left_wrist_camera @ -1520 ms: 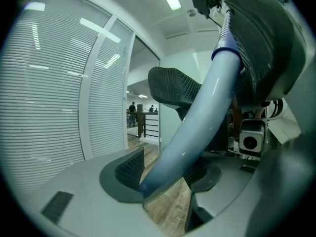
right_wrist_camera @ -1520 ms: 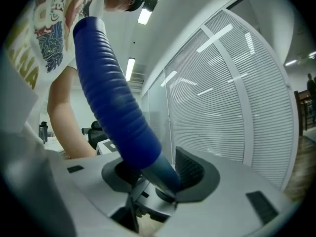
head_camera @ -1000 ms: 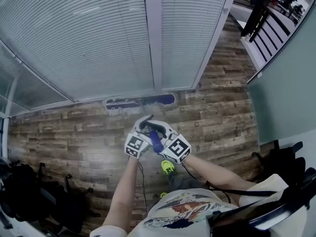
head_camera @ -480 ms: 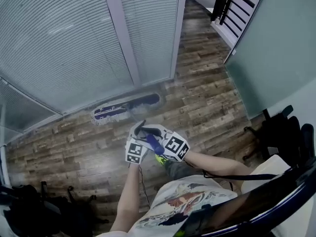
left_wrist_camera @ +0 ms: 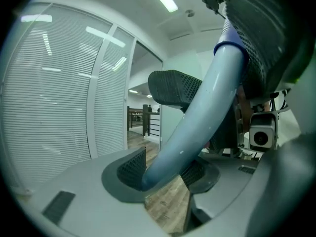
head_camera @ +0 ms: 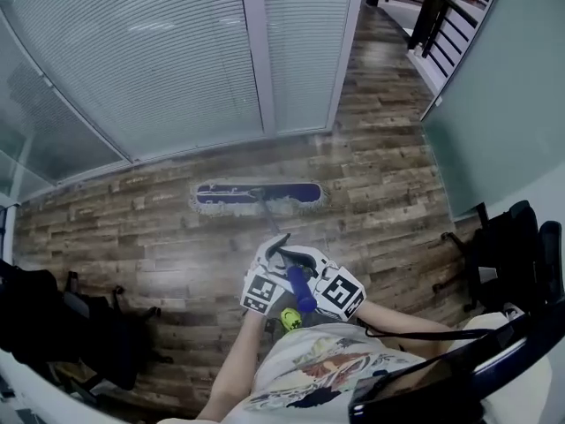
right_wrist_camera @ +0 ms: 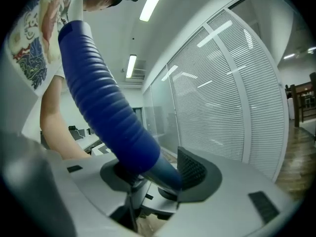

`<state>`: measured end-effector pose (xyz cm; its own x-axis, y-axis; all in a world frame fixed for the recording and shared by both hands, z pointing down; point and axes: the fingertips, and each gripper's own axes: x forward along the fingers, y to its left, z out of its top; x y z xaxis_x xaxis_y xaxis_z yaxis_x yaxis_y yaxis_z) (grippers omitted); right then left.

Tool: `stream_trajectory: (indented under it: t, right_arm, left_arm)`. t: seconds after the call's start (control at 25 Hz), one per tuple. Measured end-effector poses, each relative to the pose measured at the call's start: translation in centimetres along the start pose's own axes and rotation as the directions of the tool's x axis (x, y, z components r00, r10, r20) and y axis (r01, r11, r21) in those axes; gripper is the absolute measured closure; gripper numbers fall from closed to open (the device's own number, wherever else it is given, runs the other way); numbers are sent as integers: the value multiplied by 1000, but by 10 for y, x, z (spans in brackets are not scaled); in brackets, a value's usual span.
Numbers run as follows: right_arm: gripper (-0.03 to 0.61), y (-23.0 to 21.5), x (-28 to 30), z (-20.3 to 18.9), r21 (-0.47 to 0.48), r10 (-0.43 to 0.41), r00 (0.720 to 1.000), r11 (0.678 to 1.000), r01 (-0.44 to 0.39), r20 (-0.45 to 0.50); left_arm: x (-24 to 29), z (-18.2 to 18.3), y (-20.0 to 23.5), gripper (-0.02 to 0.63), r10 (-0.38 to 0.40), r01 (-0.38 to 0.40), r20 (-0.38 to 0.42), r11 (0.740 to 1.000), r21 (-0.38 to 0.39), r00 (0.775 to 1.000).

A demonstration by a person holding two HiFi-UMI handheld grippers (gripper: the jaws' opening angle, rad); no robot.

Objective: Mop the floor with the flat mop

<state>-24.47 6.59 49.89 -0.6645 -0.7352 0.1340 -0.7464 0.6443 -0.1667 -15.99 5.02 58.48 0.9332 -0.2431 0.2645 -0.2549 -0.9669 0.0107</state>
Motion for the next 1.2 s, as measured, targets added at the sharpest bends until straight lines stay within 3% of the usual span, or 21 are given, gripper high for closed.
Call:
stream_trajectory:
  t: [0.16,0.32,0.6,1.2]
  right_arm:
    - [365,53,-21,3,-10,59,998,998,-59,-14]
    - [367,72,-26,6,-36,69,997,997,-70,-18]
    - [371,62,-15,17,-50,35,999,998,-33,22]
    - [397,23,11,48,-89,63,998,994,-60,26]
  left_arm:
    - [-38,5,-41,443,11,-11,11,999,-37,1000]
    - [-52,6,-53,445,14,-14,9,999,-37,1000]
    - [-51,12,-38,445,-26,26,-23,1000,0,999]
    - [-32,27,8,445,-34,33,-71,999,-7,997]
